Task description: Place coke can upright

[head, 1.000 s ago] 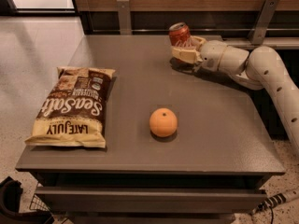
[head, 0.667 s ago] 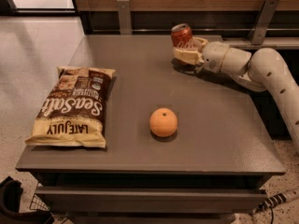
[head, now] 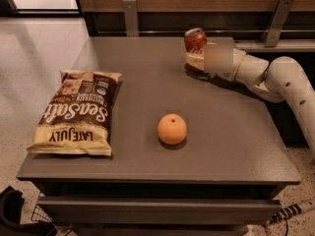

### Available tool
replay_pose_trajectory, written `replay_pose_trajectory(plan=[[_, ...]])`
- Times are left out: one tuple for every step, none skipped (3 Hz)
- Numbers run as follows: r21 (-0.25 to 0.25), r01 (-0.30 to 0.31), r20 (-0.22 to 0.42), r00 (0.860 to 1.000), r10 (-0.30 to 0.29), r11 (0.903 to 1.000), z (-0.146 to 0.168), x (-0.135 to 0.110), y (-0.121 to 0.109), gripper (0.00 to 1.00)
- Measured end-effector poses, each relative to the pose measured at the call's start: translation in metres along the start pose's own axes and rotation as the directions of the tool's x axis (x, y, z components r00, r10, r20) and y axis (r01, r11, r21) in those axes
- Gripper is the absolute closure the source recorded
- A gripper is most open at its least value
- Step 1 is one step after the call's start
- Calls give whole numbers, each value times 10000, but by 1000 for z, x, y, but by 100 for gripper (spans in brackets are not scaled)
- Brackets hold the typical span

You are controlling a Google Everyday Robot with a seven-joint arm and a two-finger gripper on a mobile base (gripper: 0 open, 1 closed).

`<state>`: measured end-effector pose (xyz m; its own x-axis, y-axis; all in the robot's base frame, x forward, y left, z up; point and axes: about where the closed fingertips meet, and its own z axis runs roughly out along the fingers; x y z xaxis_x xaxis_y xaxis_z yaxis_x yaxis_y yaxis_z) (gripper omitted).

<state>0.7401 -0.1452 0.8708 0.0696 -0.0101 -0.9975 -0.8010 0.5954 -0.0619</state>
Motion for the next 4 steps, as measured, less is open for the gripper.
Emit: replay_pose_trajectory(plan=[[95, -52, 50, 10000, 52, 9999, -6, 3, -1, 100], [267, -111, 100, 9999, 109, 9996, -16, 7, -1, 100], [437, -122, 132, 9998, 116, 9990, -25, 9, 0, 100], [574, -117, 125, 9999, 110, 9983, -31, 10, 0, 100]])
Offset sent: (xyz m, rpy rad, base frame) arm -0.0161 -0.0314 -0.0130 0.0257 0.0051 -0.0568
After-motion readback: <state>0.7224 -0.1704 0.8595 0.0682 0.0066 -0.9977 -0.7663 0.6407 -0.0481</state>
